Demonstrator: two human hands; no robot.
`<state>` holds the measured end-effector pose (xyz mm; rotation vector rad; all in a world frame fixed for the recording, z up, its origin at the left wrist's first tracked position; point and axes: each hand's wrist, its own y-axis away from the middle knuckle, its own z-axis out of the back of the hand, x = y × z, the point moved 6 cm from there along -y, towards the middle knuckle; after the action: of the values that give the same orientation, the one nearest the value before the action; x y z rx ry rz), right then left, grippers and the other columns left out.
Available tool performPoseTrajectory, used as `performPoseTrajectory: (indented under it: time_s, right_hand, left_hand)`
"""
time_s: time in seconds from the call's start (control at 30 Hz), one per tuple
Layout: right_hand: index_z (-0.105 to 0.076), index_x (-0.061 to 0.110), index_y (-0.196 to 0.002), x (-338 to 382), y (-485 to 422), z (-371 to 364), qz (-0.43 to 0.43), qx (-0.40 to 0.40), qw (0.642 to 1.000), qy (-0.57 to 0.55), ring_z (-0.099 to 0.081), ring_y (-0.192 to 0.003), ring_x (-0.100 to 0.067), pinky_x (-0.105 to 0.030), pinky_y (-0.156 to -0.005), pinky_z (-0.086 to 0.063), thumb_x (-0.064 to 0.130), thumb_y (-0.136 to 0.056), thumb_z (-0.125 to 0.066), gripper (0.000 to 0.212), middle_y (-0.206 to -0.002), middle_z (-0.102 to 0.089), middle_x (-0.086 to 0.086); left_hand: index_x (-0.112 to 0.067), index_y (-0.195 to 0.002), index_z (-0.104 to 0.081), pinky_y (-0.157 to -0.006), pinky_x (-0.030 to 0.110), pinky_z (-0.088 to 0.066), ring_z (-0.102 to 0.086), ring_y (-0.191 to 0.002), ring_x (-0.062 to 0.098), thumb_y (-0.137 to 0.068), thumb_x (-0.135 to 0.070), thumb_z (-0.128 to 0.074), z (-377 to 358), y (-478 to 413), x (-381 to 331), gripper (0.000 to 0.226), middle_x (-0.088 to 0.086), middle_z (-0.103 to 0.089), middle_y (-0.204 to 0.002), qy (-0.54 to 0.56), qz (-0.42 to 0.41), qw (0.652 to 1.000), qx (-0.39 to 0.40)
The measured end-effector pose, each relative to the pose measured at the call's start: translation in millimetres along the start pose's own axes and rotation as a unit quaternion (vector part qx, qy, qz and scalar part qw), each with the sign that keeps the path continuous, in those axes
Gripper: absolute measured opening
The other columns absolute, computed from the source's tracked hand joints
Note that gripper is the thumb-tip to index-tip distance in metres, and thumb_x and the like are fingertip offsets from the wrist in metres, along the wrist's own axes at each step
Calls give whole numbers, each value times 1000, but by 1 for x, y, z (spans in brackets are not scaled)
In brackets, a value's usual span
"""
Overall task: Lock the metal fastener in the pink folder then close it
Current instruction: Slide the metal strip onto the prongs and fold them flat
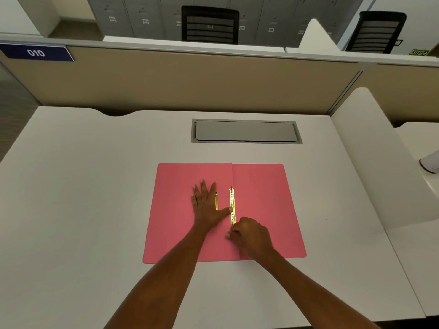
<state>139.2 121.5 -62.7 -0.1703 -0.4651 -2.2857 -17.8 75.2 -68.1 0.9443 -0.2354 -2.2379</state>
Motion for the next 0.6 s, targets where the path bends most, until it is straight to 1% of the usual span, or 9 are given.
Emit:
performPoseTrajectory:
  time_s: [0.03,0.1,0.2,0.3,0.33,0.4,0.47,0.53,0.6]
  right_hand:
    - [-80,21,-93,-2,-1,1,-9,0,1000,-9,-64,-83,-20,-32,-69,-49,57,-101,-61,42,-90,-66,1]
    - [-77,19,-89,-2,-6,7,-16,-19,1000,-13,-62,-80,-19,-32,-65,-44,56,-102,-58,43,-87,-63,1]
    - [-76,22,-118,5,-17,25,17,-71,997,10,-70,-98,-25,-35,-70,-56,28,-105,-62,20,-110,-69,-3]
    - [-64,21,-143,16,-34,42,82,-77,992,51,-67,-119,-33,-44,-73,-66,9,-96,-70,49,-149,-59,-12]
    - [-62,19,-147,18,-42,48,105,-79,989,73,-66,-124,-36,-47,-74,-67,4,-93,-73,57,-158,-53,-16]
    - [-59,15,-150,19,-57,59,134,-77,980,123,-64,-130,-38,-48,-80,-67,-4,-91,-72,63,-164,-48,-17]
    - [-61,17,-148,17,-70,68,149,-63,974,158,-63,-130,-33,-44,-87,-64,-3,-97,-63,54,-157,-57,-11]
    - [-69,19,-136,14,-80,74,154,-47,972,172,-68,-118,-30,-40,-84,-61,0,-101,-59,41,-131,-70,-6]
    - [-75,19,-126,11,-88,80,147,-38,972,179,-70,-108,-28,-38,-81,-59,3,-102,-59,33,-115,-73,-6]
  left_hand:
    - [-24,-175,0,-137,58,10,30,-165,42,-97,-57,-71,0,0,-1,111,13,27,-179,3,-2,1000,0]
    - [-24,-175,0,-137,58,10,30,-165,41,-97,-57,-71,1,0,-1,111,13,27,-179,8,-3,1000,-1]
    - [-24,-175,-1,-137,58,11,29,-165,40,-97,-59,-70,0,1,0,110,12,26,-180,12,0,1000,-5]
    - [-24,-175,-2,-137,58,11,29,-166,40,-98,-58,-69,-1,2,0,107,12,25,-180,13,0,1000,-9]
    - [-24,-175,-2,-137,58,10,29,-166,40,-99,-57,-68,-2,2,0,106,12,25,-180,14,0,1000,-11]
    - [-25,-175,-3,-137,58,10,28,-166,40,-99,-58,-68,-3,3,0,105,11,25,-180,14,-2,1000,-13]
    - [-26,-175,-3,-137,58,9,28,-166,40,-98,-61,-67,-4,3,1,106,11,24,-180,8,-4,1000,-17]
    - [-26,-175,-4,-137,58,9,28,-166,40,-96,-63,-68,-4,2,3,108,11,24,-181,5,-7,1000,-18]
    - [-28,-175,-5,-137,58,9,28,-166,41,-95,-64,-69,-5,1,3,108,11,24,-181,2,-9,1000,-21]
